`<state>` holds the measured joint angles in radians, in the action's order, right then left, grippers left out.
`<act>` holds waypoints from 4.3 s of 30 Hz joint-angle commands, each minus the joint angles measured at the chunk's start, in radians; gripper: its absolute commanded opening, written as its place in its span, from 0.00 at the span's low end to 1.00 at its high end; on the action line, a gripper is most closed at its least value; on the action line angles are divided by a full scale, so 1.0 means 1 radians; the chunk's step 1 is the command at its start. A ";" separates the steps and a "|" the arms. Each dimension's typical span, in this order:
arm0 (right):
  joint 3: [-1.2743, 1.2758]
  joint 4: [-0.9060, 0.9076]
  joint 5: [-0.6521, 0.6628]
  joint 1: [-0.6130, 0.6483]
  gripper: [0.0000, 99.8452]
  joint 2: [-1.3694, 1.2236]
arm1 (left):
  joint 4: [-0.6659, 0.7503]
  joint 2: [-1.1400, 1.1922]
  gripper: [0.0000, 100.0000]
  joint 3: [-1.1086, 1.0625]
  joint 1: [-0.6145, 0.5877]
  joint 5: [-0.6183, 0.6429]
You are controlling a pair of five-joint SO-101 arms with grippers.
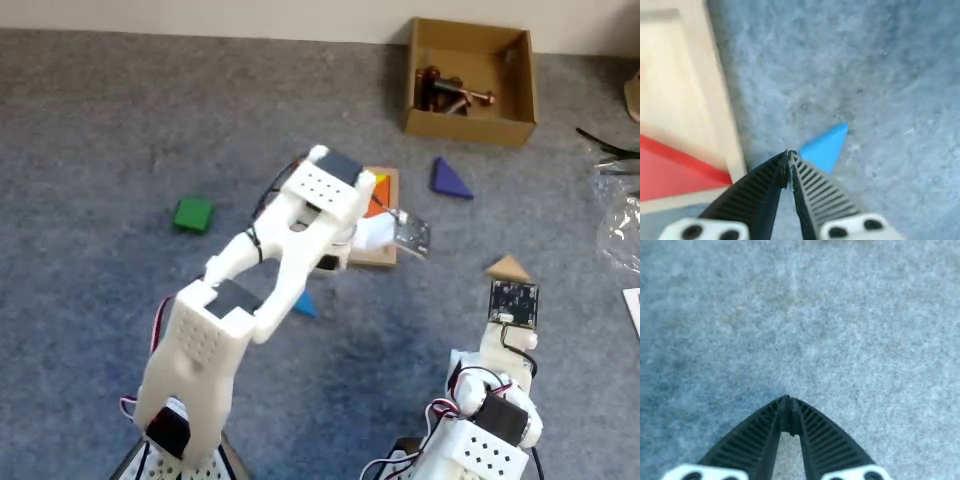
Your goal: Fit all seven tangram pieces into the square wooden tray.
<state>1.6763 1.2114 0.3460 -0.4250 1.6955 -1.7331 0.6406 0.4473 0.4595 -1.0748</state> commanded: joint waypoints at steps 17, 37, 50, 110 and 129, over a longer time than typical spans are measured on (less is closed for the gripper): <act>0.116 -0.018 -0.002 -0.015 0.01 0.015 | 0.003 -0.415 0.20 -0.475 -0.024 -0.270; 0.116 -0.018 -0.002 -0.015 0.01 0.015 | 0.144 -0.283 0.26 -0.389 -0.044 -0.269; 0.116 -0.018 -0.002 -0.015 0.01 0.015 | 0.341 -0.278 0.26 -0.381 -0.076 -0.207; 0.116 -0.018 -0.002 -0.015 0.01 0.015 | 0.358 -0.173 0.17 -0.437 -0.002 -0.157; 0.116 -0.018 -0.002 -0.015 0.01 0.015 | 0.358 -0.180 0.17 -0.433 -0.007 -0.155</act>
<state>1.6763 1.2114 0.3460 -0.4250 1.6955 -1.3755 0.4764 0.0054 0.4396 -1.2451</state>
